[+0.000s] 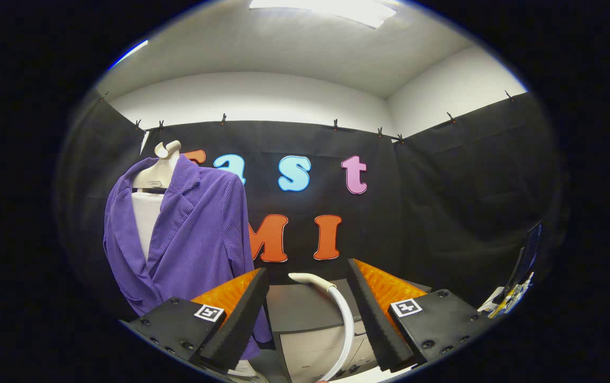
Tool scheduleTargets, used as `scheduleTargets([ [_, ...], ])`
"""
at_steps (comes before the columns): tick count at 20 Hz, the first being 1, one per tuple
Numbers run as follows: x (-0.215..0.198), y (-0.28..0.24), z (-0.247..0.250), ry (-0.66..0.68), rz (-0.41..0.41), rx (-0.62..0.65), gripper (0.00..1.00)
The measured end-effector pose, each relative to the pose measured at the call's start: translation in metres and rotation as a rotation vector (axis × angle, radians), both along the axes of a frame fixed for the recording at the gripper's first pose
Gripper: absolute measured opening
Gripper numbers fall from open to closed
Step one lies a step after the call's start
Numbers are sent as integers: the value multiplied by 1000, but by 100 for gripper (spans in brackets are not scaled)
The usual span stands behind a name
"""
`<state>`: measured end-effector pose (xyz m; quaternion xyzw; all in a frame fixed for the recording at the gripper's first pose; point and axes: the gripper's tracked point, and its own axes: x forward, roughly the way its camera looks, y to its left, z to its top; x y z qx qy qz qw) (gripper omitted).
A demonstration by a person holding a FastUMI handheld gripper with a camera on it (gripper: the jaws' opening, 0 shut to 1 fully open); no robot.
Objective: Iron the clothes twice with a garment steamer, once on the left side and once on the right side.
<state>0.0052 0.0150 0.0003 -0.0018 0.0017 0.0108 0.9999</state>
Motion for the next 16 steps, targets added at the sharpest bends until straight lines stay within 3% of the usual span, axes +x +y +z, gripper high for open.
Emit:
scheduleTargets([
  [10,10,-14,13,-31,-34,47,98],
  [16,72,-24,36,-10,7,57,98],
])
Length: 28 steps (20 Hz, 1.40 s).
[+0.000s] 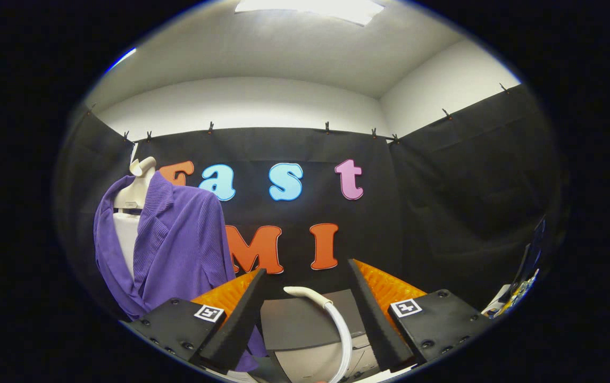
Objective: Iron the clothes twice with a garment steamer, once on the left side and once on the right side.
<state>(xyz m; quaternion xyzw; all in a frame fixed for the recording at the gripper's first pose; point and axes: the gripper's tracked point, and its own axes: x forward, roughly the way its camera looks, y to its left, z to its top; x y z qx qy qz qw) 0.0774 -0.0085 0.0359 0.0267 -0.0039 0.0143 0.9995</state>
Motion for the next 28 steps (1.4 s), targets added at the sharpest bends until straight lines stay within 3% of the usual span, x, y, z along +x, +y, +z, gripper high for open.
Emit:
scheduleTargets([
  [6,119,-2,-6,109,71,30,98],
  [13,263,-5,-121,398,121,1,99],
  [22,332,-15,-268,787,165,57,100],
  [28,329,-3,-326,1004,245,139,98],
])
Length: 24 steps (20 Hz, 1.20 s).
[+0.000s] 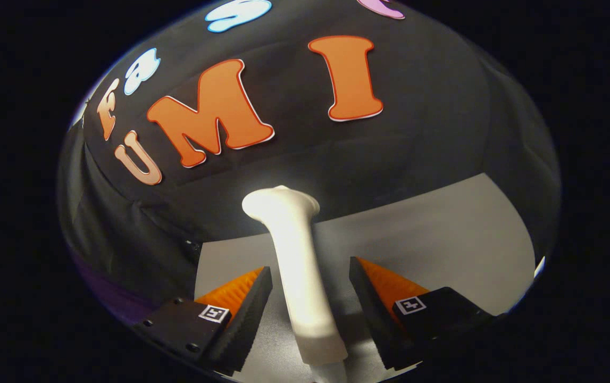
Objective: Iron the clothes twice with a garment steamer, once on the left side and once on the right side.
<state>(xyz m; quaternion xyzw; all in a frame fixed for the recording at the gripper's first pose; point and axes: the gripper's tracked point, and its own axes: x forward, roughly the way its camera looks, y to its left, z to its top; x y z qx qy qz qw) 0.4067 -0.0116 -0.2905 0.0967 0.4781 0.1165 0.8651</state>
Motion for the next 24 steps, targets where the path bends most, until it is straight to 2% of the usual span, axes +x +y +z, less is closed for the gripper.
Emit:
scheduleTargets([
  [2,-5,13,-12,56,19,35,96],
  [5,-6,13,-21,88,7,19,79],
  [7,-13,18,-16,110,20,67,56],
  [10,-22,23,-14,102,2,131,47],
  [14,-24,12,0,19,-34,59,43],
  [20,-30,-9,36,-142,-152,-3,43],
  [24,-35,-30,88,-375,-205,-76,43],
])
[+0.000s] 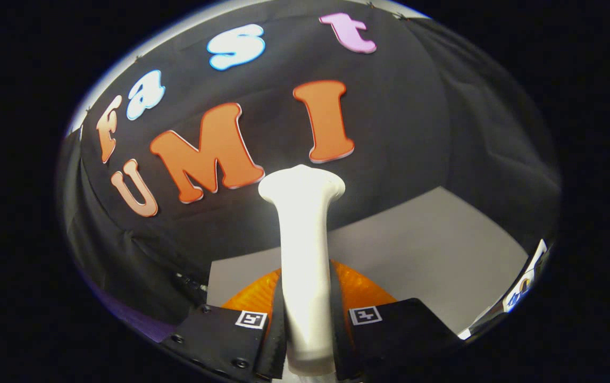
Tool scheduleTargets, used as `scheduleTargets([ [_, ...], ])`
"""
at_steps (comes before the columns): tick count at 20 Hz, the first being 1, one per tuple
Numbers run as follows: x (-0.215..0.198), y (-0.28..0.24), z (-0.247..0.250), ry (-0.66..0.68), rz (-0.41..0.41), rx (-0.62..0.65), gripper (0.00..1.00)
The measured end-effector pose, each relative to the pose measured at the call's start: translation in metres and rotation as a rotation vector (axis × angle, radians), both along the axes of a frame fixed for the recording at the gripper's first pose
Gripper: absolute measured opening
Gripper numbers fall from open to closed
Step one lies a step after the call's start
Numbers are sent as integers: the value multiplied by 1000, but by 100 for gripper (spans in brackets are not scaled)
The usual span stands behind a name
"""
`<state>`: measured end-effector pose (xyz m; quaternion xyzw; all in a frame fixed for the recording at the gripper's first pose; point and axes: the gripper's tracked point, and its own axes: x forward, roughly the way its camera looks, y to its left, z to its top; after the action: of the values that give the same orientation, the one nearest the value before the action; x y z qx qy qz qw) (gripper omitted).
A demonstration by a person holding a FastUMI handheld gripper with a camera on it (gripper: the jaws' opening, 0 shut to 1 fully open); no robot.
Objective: Iron the clothes twice with a garment steamer, once on the left side and once on the right side.
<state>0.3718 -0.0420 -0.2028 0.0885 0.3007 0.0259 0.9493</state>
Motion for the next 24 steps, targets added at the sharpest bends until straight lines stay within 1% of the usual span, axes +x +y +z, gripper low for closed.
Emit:
scheduleTargets([
  [3,-23,-3,43,-123,-34,-73,43],
  [8,-82,11,109,-241,-61,-41,42],
  [12,-135,23,155,-337,-90,-44,42],
  [17,-205,44,189,-422,-123,-44,42],
  [22,-286,70,214,-486,-130,-80,42],
  [24,-315,86,225,-510,-135,-76,42],
])
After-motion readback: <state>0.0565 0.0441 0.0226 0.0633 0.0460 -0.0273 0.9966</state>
